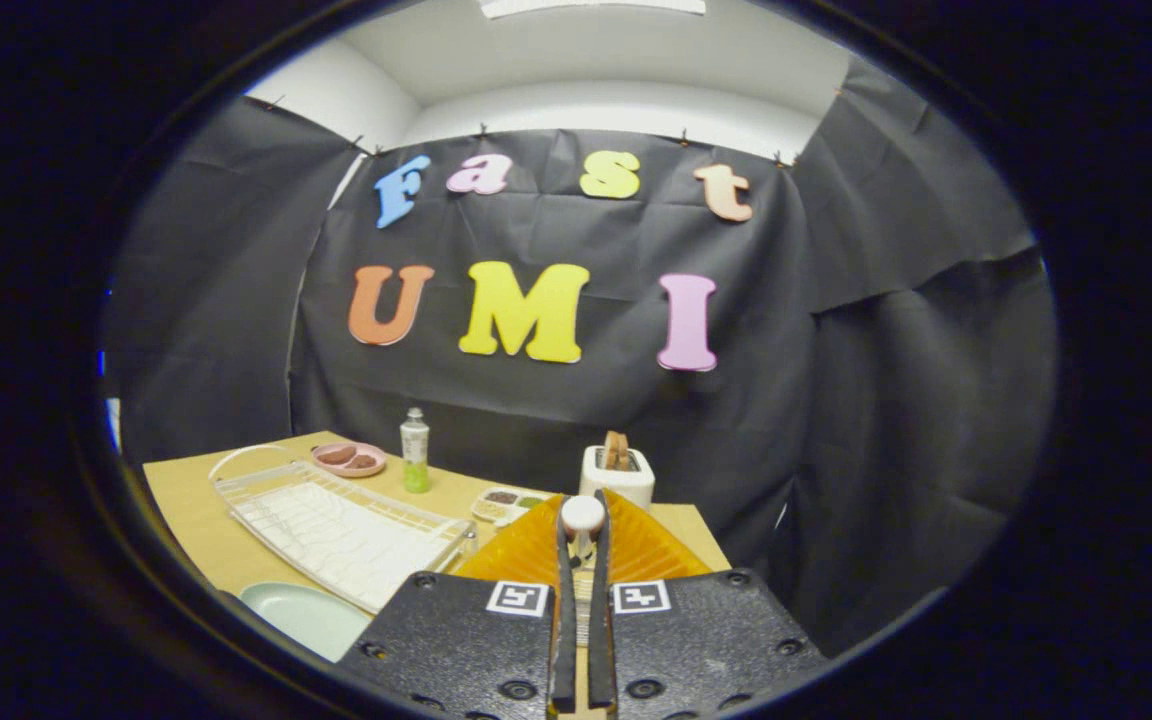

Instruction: Take the plate from the dish rack, then take the spoon from the basket and place it into the plate.

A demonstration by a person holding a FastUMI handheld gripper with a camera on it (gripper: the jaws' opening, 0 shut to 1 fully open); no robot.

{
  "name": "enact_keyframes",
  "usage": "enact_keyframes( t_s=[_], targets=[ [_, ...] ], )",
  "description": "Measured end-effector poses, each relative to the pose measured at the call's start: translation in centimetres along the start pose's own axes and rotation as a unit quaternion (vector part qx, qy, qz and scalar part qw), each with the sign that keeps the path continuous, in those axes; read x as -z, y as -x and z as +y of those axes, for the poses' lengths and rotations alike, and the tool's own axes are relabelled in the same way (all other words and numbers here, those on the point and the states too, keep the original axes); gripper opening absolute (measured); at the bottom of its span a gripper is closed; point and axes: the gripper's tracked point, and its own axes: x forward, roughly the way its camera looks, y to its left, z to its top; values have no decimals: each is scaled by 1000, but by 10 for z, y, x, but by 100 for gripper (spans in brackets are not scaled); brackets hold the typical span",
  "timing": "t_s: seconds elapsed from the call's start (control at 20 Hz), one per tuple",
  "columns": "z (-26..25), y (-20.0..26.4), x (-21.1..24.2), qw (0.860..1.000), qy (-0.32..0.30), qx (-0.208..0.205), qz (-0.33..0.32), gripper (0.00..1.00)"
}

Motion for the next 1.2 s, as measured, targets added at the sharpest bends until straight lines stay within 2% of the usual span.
enact_keyframes(
  t_s=[0.2, 0.45, 0.65, 0.85, 1.0, 1.2],
  targets=[
    [73, 19, -6, 995, 13, -102, 16, 10],
    [151, 33, 19, 973, 32, -218, 70, 10],
    [191, 42, 47, 953, 60, -274, 114, 10],
    [221, 54, 87, 926, 86, -323, 177, 10],
    [230, 56, 105, 915, 101, -337, 198, 10],
    [239, 54, 116, 907, 77, -355, 213, 10]
  ],
)
